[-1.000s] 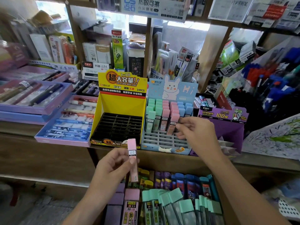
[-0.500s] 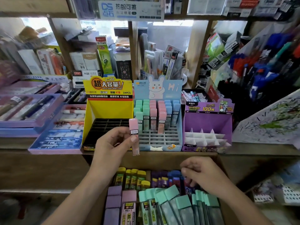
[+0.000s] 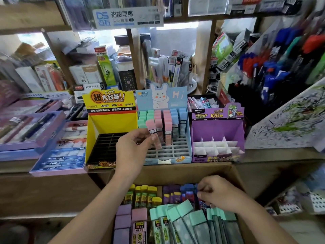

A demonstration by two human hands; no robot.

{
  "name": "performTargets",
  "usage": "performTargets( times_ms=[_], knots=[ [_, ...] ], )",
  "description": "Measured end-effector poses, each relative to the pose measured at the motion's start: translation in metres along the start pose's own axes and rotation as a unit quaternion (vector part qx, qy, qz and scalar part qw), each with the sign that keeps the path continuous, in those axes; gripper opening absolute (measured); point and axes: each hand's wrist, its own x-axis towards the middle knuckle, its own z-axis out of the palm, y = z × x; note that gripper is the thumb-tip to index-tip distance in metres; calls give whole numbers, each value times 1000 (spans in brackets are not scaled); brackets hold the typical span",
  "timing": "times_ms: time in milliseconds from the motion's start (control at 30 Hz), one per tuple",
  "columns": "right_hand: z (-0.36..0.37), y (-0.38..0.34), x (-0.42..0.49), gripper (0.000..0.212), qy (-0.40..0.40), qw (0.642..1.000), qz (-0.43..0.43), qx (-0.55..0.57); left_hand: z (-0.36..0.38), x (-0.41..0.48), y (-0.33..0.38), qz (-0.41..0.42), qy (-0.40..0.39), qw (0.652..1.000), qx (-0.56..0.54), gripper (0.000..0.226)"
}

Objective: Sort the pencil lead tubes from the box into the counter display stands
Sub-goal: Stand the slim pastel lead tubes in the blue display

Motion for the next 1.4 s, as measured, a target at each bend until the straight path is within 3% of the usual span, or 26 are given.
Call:
performTargets(
  times_ms=[67,167,267,400,467,667,967,1400],
  knots=[
    [1,1,1,12,2,1000,1,0,2,0,1,15,-7,1000,16,28],
    [1,0,1,13,-1,1000,4,3,5,0,3,27,-19,999,32,16],
    [1,-1,1,13,-1,1000,3,4,8,-1,6,43,-2,998,45,30],
    [1,0,1,13,1,1000,1,6,11,-1,7,42,-8,998,45,26],
    [1,1,1,13,2,1000,1,8,12,-1,6,46,-15,996,73,31],
    [2,5,3,14,3,1000,-1,3,16,1,6,50,-19,985,162,9],
    [1,0,-1,14,3,1000,2,3,25,3,9,27,-37,964,263,19],
    [2,-23,-17,13,31,994,-76,76,-13,-29,5,12,-40,990,137,20]
  ],
)
